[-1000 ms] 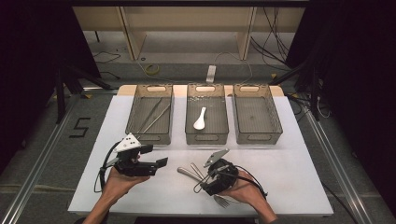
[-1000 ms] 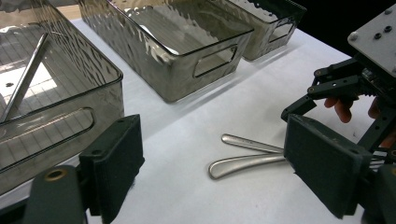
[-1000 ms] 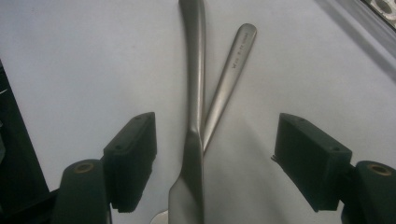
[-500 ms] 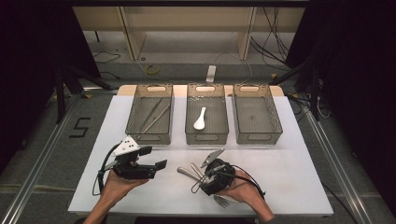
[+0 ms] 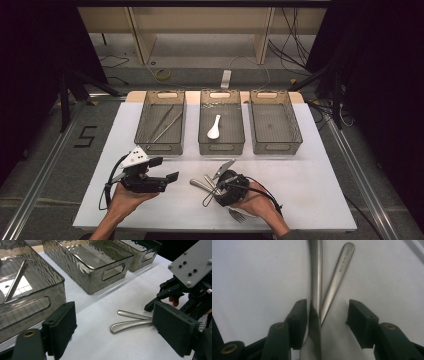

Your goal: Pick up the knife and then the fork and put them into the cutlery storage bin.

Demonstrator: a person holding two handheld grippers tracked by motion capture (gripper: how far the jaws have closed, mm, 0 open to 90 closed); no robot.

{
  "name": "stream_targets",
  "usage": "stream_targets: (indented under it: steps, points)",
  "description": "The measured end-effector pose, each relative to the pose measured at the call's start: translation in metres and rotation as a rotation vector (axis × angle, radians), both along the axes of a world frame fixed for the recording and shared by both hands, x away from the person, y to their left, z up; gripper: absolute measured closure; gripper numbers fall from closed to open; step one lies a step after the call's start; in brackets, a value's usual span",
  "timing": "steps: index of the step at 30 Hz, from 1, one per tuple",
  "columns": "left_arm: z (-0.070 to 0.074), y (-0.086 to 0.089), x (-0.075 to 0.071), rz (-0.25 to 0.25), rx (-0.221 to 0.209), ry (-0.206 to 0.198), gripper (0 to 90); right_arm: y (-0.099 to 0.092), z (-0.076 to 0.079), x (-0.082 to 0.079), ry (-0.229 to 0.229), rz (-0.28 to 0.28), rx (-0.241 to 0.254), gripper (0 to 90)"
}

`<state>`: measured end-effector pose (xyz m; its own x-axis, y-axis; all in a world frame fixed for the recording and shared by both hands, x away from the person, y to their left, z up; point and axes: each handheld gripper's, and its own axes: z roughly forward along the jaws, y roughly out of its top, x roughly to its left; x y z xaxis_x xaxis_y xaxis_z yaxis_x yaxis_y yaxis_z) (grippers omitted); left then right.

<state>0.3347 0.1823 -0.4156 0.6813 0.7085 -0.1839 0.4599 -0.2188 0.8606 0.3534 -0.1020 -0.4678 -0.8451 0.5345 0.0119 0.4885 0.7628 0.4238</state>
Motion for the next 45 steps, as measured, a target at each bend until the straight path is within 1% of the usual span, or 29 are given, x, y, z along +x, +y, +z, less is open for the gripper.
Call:
stream_targets:
  steps: [1, 3, 4, 11, 14, 16, 20, 23, 24, 25, 26, 28, 29, 30, 37, 38, 45]
  points:
    - [0.0001, 0.0000, -0.0001, 0.000, 0.000, -0.001, 18.8, 0.0005, 0.0000, -0.0004, 0.000, -0.011, 0.004, 52.2]
    - [0.0002, -0.0001, -0.0001, 0.000, 0.000, -0.002, 18.8, 0.0007, 0.0002, -0.0010, -0.008, -0.009, -0.004, 54.5]
    - [0.0001, -0.0001, -0.0001, 0.000, 0.001, -0.001, 18.8, 0.0008, 0.0003, -0.0012, -0.012, 0.004, -0.006, 56.2]
    - [0.0001, -0.0002, -0.0002, -0.005, 0.007, -0.002, 18.8, 0.0034, 0.0012, -0.0031, -0.005, 0.004, -0.021, 61.9]
    - [0.0001, -0.0004, -0.0004, -0.006, 0.008, -0.001, 18.9, 0.0036, 0.0014, -0.0034, 0.000, 0.008, -0.021, 65.1]
    - [0.0001, -0.0005, -0.0005, -0.006, 0.008, -0.001, 19.0, 0.0035, 0.0015, -0.0032, 0.005, 0.008, -0.018, 67.8]
    - [0.0001, -0.0005, -0.0005, -0.007, 0.008, 0.000, 19.2, 0.0031, 0.0018, -0.0025, 0.012, 0.004, -0.011, 76.3]
    - [0.0002, -0.0006, -0.0006, -0.008, 0.006, 0.000, 19.4, 0.0023, 0.0017, -0.0013, 0.021, -0.006, -0.003, 77.1]
    - [0.0000, -0.0009, -0.0007, -0.007, 0.006, -0.001, 19.5, 0.0014, 0.0018, -0.0004, 0.021, 0.008, -0.010, 77.3]
    - [0.0000, -0.0011, -0.0009, -0.007, 0.004, 0.001, 19.6, 0.0014, 0.0019, -0.0003, 0.022, 0.007, -0.009, 77.5]
    - [0.0000, -0.0012, -0.0009, -0.007, 0.004, 0.002, 19.7, 0.0022, 0.0019, -0.0009, 0.026, -0.014, 0.000, 77.7]
    - [0.0001, -0.0012, -0.0010, -0.008, 0.004, 0.001, 19.9, 0.0016, 0.0022, -0.0003, 0.031, -0.020, 0.004, 78.6]
    - [0.0001, -0.0011, -0.0010, -0.008, 0.004, 0.001, 20.0, 0.0012, 0.0022, 0.0001, 0.028, -0.017, 0.006, 79.0]
    - [0.0002, -0.0011, -0.0010, -0.008, 0.004, 0.002, 20.1, 0.0001, 0.0021, 0.0007, 0.018, 0.004, -0.005, 79.3]
    - [0.0007, -0.0003, -0.0009, -0.012, 0.007, -0.002, 20.6, -0.0001, 0.0038, 0.0000, 0.024, -0.001, 0.003, 80.5]
    - [0.0008, -0.0003, -0.0010, -0.011, 0.005, -0.004, 20.7, -0.0009, 0.0043, 0.0003, 0.026, 0.012, -0.003, 80.5]
    - [0.0013, 0.0000, -0.0016, -0.010, 0.002, -0.004, 21.0, -0.0025, 0.0060, -0.0003, 0.028, 0.033, -0.008, 80.6]
